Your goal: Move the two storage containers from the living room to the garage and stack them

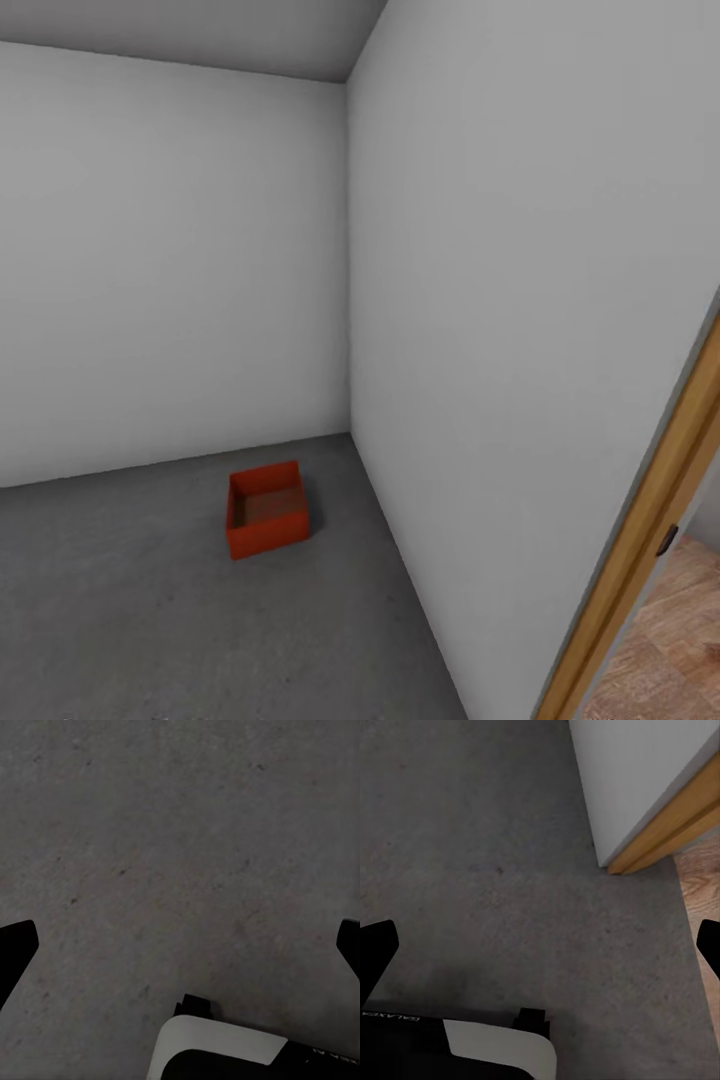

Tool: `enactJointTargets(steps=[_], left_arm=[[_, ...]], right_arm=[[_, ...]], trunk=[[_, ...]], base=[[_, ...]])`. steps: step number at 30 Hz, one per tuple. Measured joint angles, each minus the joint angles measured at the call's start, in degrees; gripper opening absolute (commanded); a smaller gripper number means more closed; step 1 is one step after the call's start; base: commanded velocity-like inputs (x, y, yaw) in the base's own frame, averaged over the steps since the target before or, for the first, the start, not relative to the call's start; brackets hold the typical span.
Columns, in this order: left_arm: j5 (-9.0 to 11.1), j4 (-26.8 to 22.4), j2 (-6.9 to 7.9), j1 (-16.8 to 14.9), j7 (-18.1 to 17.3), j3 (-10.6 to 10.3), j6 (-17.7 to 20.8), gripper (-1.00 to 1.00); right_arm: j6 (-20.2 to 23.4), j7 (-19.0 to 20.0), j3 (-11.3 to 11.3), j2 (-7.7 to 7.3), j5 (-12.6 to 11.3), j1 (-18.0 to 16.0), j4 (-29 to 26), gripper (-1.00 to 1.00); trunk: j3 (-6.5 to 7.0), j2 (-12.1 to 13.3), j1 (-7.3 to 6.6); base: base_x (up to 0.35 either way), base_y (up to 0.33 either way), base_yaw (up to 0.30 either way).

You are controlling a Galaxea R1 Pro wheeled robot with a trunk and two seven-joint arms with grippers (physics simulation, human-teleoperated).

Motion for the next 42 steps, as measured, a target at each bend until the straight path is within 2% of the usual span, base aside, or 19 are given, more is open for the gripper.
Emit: enactJointTargets(steps=[8, 20, 22, 35, 42], left_arm=[[0.0, 0.0, 0.0, 0.0, 0.0, 0.0, 0.0, 1.0], [0.0, 0.0, -0.03, 0.0, 0.0, 0.0, 0.0, 1.0], [0.0, 0.0, -0.03, 0.0, 0.0, 0.0, 0.0, 1.0], [0.0, 0.0, 0.03, 0.0, 0.0, 0.1, 0.0, 1.0], [0.0, 0.0, 0.03, 0.0, 0.0, 0.1, 0.1, 1.0]], right_arm=[[0.0, 0.0, 0.0, 0.02, 0.0, 0.0, 0.0, 1.0], [0.0, 0.0, 0.0, -0.02, 0.0, 0.0, 0.0, 1.0], [0.0, 0.0, 0.0, -0.03, 0.0, 0.0, 0.0, 1.0], [0.0, 0.0, 0.0, -0.01, 0.0, 0.0, 0.0, 1.0], [0.0, 0.0, 0.0, -0.02, 0.0, 0.0, 0.0, 1.0]], trunk=[[-0.4, 0.0, 0.0], [1.73, 4.8, -2.64], [1.73, 4.8, -2.64], [1.74, 4.8, -2.65], [2.99, 7.6, -4.18]], base=[[0.0, 0.0, 0.0], [0.0, 0.0, 0.0], [0.0, 0.0, -0.03], [0.0, 0.0, -0.236], [0.0, 0.0, -0.272]])
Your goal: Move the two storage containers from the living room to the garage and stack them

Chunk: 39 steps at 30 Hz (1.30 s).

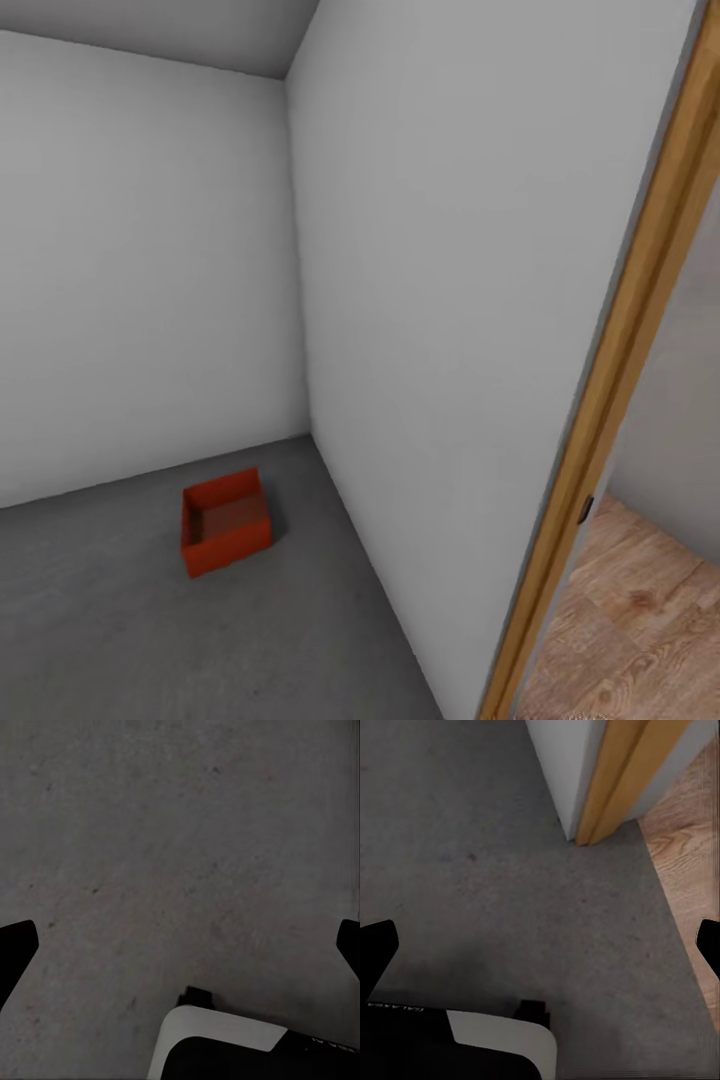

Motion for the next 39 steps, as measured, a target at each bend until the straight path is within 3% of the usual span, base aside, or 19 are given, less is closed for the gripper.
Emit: enactJointTargets(steps=[11, 39], left_arm=[[0.0, 0.0, -0.08, 0.0, 0.0, 0.0, 0.0, 1.0], [0.0, 0.0, -0.09, 0.0, 0.0, 0.0, -0.1, 1.0]], right_arm=[[0.0, 0.0, 0.0, 0.01, 0.0, 0.0, 0.0, 1.0], [0.0, 0.0, 0.0, 0.0, 0.0, 0.0, 0.0, 1.0]], trunk=[[1.91, 4.4, -2.41], [1.92, 4.4, -2.42]], base=[[0.0, 0.0, -0.272], [0.0, 0.0, -0.273]])
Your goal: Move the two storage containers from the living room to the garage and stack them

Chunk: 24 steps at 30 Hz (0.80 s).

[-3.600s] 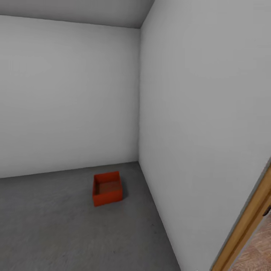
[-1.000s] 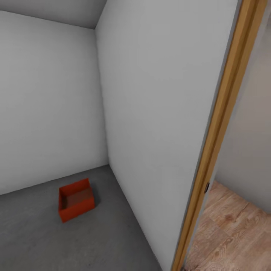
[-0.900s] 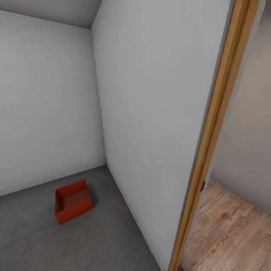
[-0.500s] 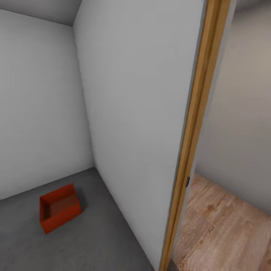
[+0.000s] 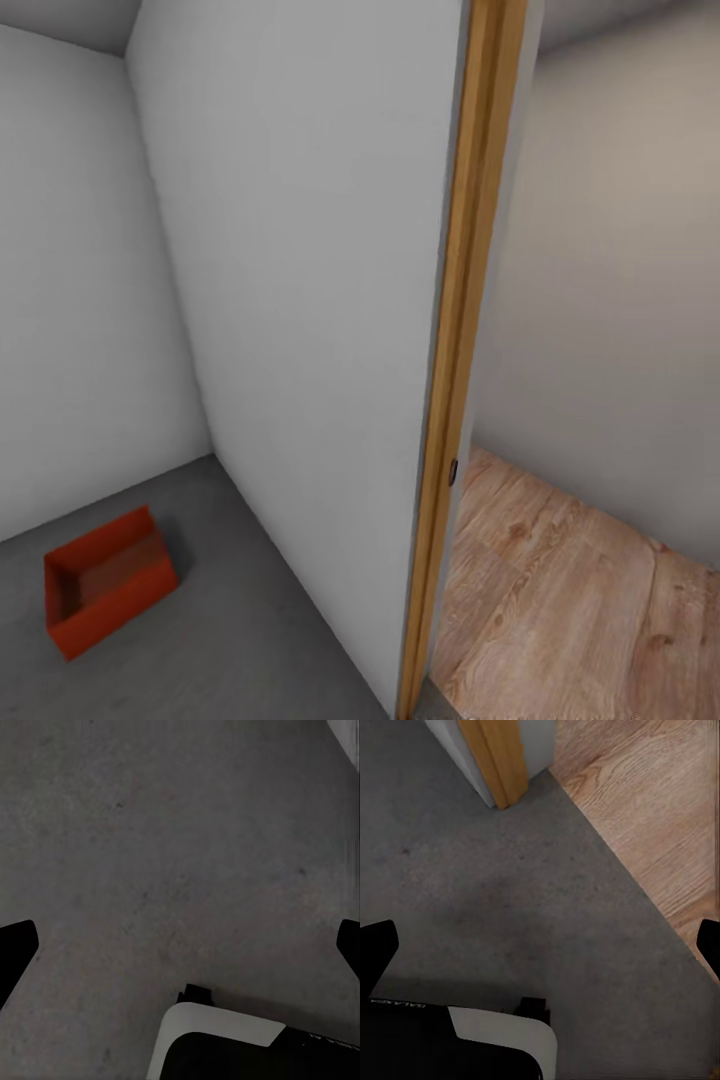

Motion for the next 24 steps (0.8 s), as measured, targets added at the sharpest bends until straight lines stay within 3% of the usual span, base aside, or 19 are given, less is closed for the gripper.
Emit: enactJointTargets(steps=[24], left_arm=[[-0.1, 0.0, -0.1, 0.0, 0.0, -0.1, 0.1, 1.0]], right_arm=[[0.0, 0.0, 0.0, 0.01, -0.1, 0.0, 0.0, 1.0]], trunk=[[0.0, 0.0, 0.0]], base=[[0.0, 0.0, -0.274]])
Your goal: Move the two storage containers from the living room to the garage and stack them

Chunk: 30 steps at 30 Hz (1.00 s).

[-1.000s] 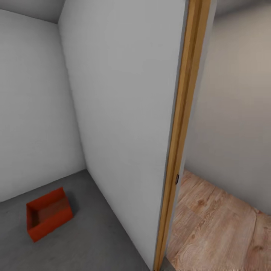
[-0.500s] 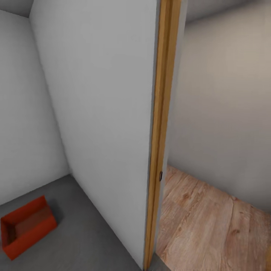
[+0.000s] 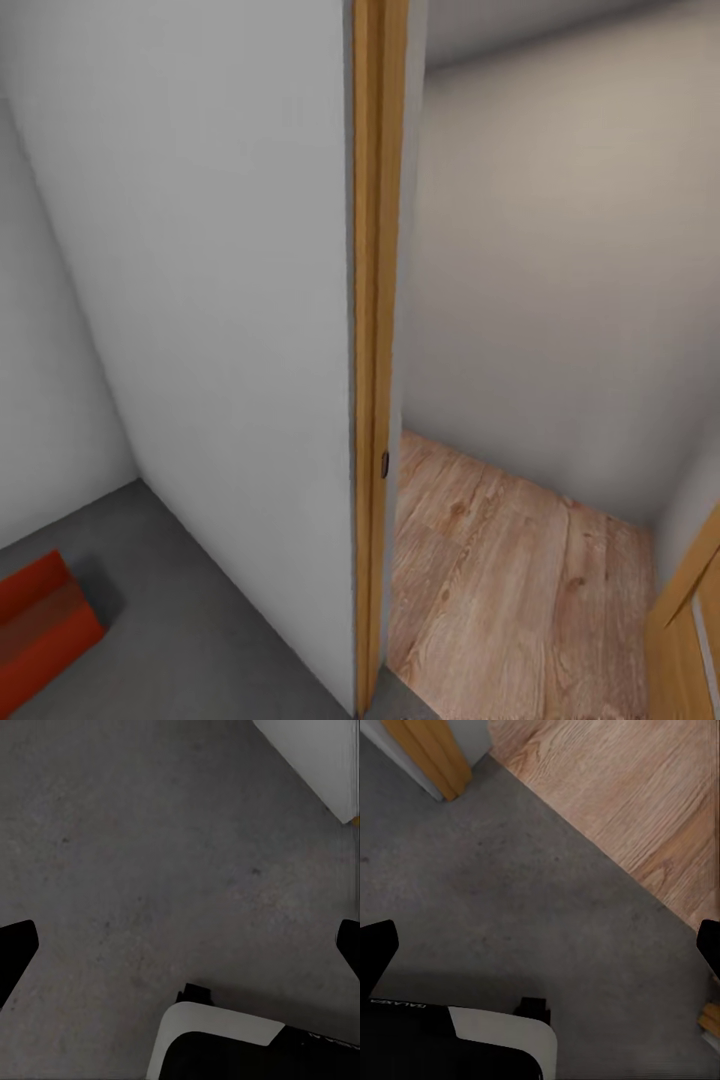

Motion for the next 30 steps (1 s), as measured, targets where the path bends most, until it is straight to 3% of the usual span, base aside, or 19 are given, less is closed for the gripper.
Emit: enactJointTargets(steps=[30], left_arm=[[0.0, 0.0, 0.01, 0.0, 0.0, 0.0, 0.0, 1.0]], right_arm=[[0.0, 0.0, 0.0, -0.03, 0.1, 0.0, 0.0, 1.0]], trunk=[[0.0, 0.0, 0.0]], base=[[0.0, 0.0, -0.275]])
